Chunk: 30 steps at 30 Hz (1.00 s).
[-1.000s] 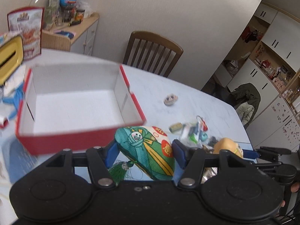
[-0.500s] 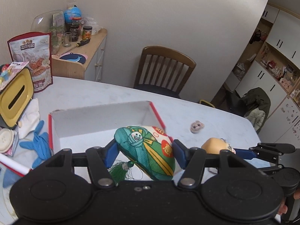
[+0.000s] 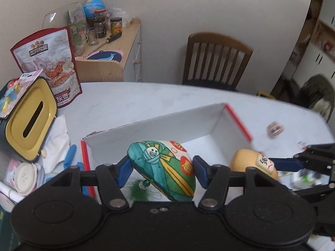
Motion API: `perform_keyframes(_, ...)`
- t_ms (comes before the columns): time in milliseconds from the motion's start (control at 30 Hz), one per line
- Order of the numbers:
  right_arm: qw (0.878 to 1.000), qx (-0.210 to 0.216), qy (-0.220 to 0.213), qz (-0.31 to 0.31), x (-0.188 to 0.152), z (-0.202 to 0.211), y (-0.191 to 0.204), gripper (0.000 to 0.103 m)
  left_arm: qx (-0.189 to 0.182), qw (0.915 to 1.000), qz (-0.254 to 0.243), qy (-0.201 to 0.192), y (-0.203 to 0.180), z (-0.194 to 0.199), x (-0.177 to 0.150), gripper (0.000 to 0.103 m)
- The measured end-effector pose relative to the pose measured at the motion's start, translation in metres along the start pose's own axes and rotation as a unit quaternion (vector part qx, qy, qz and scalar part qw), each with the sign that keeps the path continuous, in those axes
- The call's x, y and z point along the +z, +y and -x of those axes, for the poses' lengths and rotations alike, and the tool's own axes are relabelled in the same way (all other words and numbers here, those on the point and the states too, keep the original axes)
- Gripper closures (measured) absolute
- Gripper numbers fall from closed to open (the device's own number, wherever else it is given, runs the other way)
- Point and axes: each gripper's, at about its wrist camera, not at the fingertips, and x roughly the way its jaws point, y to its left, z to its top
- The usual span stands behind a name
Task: Organize objects
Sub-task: 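Carry green pouch with left tool and yellow egg toy with right tool into red box, then open both tools to release the pouch and egg toy in the box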
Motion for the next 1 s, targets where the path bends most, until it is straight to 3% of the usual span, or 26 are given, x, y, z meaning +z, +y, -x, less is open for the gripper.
perform_keyframes(333,0.998,-0.006,0.056,0.023,0.001,-0.066,0.025,0.059,0.034,0.9974,-0.026,0.058,0.008,-0.064,-0.004,0.042)
perform_keyframes(1000,0.992,-0.009,0.124,0.016,-0.005,-0.108,0.029,0.059,0.008,0.9875,-0.056,0.147,-0.003,-0.112,-0.012,0.040)
